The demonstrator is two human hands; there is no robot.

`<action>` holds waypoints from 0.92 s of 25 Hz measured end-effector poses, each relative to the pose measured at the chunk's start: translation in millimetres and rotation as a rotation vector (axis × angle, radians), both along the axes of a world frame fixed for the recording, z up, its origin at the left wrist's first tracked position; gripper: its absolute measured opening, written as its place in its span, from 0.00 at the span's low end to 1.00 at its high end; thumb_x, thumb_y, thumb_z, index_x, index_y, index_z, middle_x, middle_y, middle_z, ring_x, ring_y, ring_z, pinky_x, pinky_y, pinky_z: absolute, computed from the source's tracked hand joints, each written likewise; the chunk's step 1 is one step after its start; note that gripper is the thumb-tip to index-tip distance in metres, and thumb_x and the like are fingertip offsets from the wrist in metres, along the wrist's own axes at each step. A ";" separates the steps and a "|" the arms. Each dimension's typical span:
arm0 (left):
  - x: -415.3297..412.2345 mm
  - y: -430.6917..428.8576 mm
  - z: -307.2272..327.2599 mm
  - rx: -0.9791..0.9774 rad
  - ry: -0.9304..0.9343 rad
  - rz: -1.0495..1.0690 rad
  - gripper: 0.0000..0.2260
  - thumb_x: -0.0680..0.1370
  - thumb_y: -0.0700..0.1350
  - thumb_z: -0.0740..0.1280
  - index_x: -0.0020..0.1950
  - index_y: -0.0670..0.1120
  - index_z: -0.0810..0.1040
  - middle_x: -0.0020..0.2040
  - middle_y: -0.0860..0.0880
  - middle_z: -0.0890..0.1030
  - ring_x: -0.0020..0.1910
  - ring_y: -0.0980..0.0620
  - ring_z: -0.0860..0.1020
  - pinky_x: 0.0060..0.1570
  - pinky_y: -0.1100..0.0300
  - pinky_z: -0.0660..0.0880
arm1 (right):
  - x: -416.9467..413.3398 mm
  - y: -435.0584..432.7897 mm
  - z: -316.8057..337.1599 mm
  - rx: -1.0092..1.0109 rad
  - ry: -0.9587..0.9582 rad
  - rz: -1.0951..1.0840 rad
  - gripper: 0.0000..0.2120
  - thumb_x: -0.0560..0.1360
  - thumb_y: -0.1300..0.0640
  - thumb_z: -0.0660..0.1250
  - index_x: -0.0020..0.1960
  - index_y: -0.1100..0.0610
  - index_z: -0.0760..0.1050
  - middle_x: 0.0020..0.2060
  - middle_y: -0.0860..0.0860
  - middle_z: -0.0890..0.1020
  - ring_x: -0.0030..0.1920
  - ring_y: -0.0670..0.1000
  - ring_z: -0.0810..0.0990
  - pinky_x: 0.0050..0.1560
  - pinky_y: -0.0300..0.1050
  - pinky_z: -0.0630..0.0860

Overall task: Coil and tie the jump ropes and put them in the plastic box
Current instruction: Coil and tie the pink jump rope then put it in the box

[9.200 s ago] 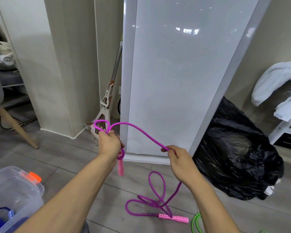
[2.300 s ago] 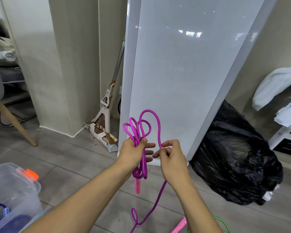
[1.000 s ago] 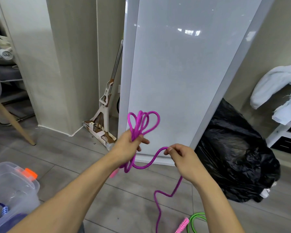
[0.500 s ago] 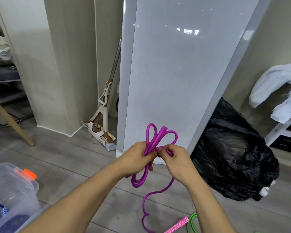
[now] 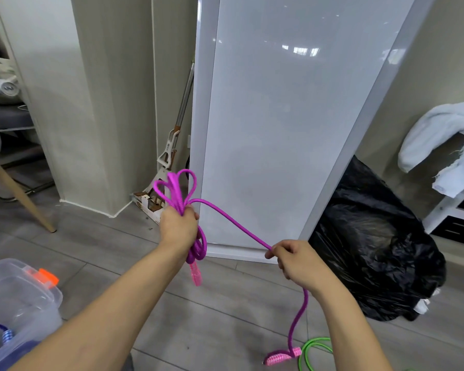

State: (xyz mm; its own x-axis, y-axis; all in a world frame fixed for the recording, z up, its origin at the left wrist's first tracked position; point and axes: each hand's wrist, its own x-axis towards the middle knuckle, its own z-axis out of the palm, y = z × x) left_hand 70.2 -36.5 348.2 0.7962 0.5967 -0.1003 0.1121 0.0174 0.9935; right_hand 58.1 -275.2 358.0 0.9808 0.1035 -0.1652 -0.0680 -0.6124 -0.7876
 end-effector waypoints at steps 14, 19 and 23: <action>-24.6 -43.9 8.8 -0.371 0.078 -0.458 0.07 0.84 0.40 0.60 0.60 0.40 0.72 0.49 0.41 0.85 0.42 0.42 0.86 0.37 0.49 0.83 | -12.2 40.5 10.2 0.289 -0.443 -0.259 0.02 0.76 0.57 0.72 0.46 0.53 0.83 0.33 0.50 0.84 0.30 0.40 0.79 0.32 0.29 0.70; -24.7 -50.1 3.3 -0.279 0.047 -0.511 0.09 0.83 0.42 0.63 0.56 0.38 0.78 0.44 0.43 0.86 0.41 0.46 0.86 0.36 0.53 0.82 | -13.5 51.7 2.3 0.147 -0.332 -0.055 0.11 0.80 0.61 0.62 0.50 0.49 0.82 0.38 0.42 0.83 0.41 0.37 0.81 0.41 0.29 0.72; -21.9 -50.1 -1.3 -0.160 0.041 -0.464 0.10 0.80 0.46 0.67 0.49 0.39 0.82 0.37 0.45 0.83 0.35 0.51 0.83 0.38 0.54 0.82 | -16.9 56.3 -2.4 0.176 -0.246 0.026 0.05 0.80 0.60 0.63 0.52 0.51 0.76 0.42 0.47 0.86 0.37 0.37 0.81 0.38 0.29 0.71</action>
